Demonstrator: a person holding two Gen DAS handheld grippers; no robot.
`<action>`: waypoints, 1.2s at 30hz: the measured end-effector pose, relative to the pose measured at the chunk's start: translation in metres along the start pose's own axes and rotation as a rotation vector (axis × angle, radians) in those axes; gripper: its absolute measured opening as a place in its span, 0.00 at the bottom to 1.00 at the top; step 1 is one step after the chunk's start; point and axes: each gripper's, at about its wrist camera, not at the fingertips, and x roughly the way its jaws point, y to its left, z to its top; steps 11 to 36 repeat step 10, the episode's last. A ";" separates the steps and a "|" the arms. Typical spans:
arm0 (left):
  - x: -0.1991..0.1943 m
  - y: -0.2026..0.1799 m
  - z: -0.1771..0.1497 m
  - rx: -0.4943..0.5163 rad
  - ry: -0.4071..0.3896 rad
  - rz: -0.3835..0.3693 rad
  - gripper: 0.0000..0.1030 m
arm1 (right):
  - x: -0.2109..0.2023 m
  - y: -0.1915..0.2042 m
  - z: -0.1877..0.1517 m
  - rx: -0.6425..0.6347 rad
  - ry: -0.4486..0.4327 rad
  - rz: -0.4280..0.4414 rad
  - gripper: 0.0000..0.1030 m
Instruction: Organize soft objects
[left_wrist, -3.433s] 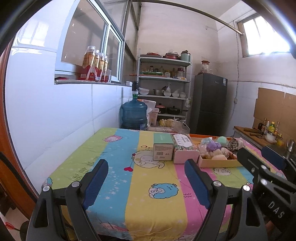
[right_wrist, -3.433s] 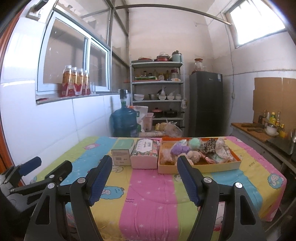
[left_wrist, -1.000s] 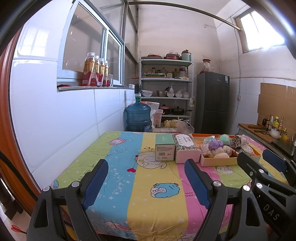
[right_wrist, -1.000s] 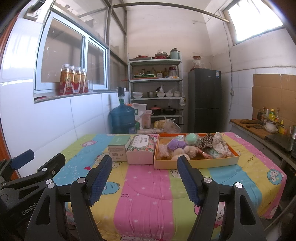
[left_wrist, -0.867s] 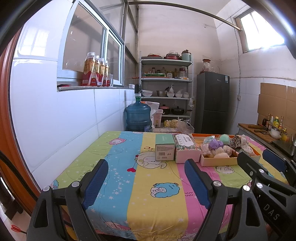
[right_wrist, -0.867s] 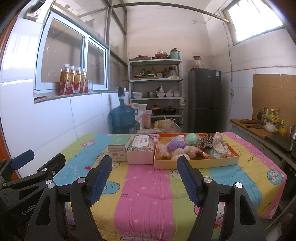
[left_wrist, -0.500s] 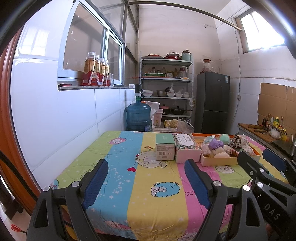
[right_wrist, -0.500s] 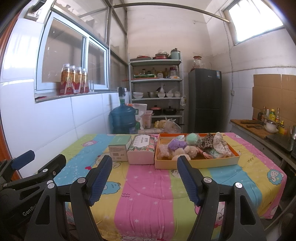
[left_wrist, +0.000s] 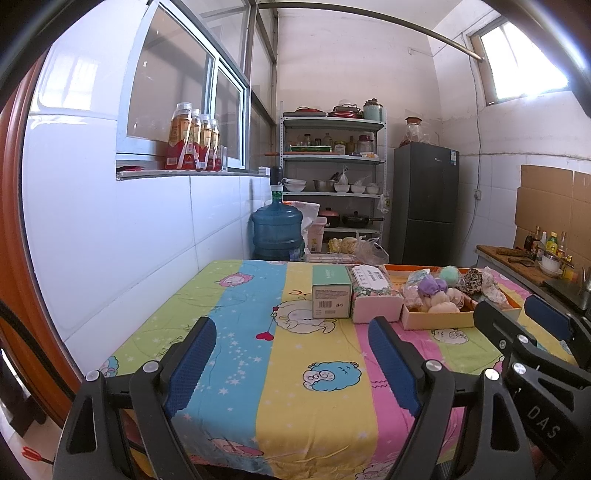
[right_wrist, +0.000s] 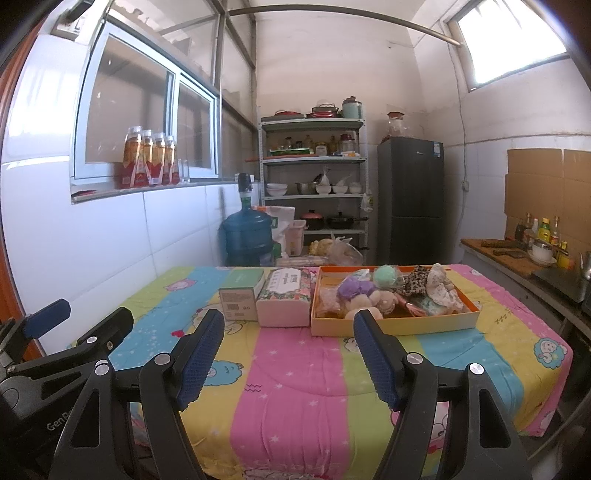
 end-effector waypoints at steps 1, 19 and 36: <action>0.000 0.000 -0.001 0.005 0.002 0.006 0.82 | 0.001 0.000 0.000 0.000 0.001 0.000 0.72; 0.002 0.004 -0.009 -0.002 0.008 -0.010 0.84 | 0.002 0.002 -0.001 0.002 0.008 0.006 0.72; 0.002 0.004 -0.009 -0.002 0.008 -0.010 0.84 | 0.002 0.002 -0.001 0.002 0.008 0.006 0.72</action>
